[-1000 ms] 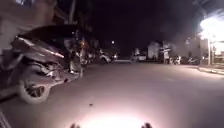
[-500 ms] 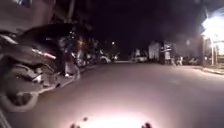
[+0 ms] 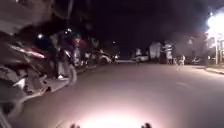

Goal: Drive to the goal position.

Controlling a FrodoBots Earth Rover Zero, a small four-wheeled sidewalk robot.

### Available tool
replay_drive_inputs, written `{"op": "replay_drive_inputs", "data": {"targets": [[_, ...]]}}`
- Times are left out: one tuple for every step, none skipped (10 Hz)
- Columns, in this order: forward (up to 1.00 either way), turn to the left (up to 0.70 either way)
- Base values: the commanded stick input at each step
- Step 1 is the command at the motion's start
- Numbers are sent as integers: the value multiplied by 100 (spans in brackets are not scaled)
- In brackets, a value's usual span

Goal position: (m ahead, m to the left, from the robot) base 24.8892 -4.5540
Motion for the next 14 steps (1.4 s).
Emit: {"op": "replay_drive_inputs", "data": {"targets": [[70,18],[70,35],[70,22],[70,0],[70,0],[70,0],[70,0],[70,0],[70,0],[70,0],[70,-1],[70,-31],[70,-35],[70,-35]]}}
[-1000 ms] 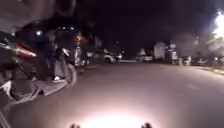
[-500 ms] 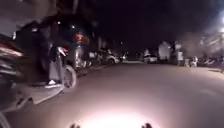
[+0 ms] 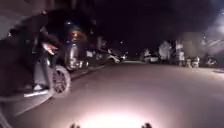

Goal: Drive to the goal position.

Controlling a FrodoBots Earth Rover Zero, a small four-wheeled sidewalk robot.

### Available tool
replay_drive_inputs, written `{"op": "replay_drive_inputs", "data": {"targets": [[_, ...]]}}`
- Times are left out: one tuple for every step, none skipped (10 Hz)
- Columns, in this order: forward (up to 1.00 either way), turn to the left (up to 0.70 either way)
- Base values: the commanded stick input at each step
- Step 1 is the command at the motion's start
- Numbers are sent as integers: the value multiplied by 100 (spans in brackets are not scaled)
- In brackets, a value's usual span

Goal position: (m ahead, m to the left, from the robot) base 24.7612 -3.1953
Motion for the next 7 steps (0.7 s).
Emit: {"op": "replay_drive_inputs", "data": {"targets": [[70,-35],[70,-35],[70,-35],[70,-35],[70,0],[70,0],[70,0]]}}
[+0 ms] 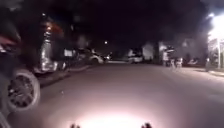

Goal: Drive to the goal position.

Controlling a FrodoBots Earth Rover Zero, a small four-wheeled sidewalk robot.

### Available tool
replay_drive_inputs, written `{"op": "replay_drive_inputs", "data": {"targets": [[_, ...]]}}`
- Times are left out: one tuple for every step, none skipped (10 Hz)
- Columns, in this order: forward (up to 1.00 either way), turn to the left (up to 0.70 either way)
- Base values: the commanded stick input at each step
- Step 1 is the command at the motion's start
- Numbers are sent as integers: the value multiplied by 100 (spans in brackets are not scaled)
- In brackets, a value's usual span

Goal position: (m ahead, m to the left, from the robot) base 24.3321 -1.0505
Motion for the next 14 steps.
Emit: {"op": "replay_drive_inputs", "data": {"targets": [[70,0],[70,0],[70,0],[70,0],[70,0],[70,0],[70,0],[70,0],[70,0],[70,0],[70,0],[70,0],[70,0],[70,0]]}}
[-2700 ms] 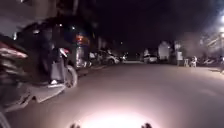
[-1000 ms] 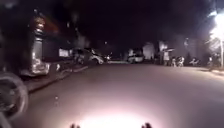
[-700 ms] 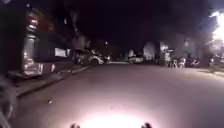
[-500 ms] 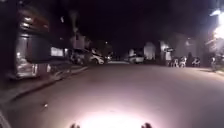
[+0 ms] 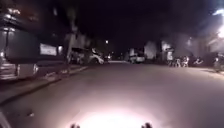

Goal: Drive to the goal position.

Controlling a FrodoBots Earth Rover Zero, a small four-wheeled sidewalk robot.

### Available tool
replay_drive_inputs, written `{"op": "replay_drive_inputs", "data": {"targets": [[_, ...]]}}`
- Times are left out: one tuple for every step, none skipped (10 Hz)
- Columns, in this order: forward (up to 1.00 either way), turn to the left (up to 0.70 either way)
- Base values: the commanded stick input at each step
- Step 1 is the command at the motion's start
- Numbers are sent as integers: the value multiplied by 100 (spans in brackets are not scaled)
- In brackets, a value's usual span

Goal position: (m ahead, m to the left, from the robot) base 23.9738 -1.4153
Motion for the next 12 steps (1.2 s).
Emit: {"op": "replay_drive_inputs", "data": {"targets": [[70,0],[70,0],[70,0],[70,0],[70,0],[70,0],[70,0],[70,0],[70,0],[70,0],[70,0],[70,0]]}}
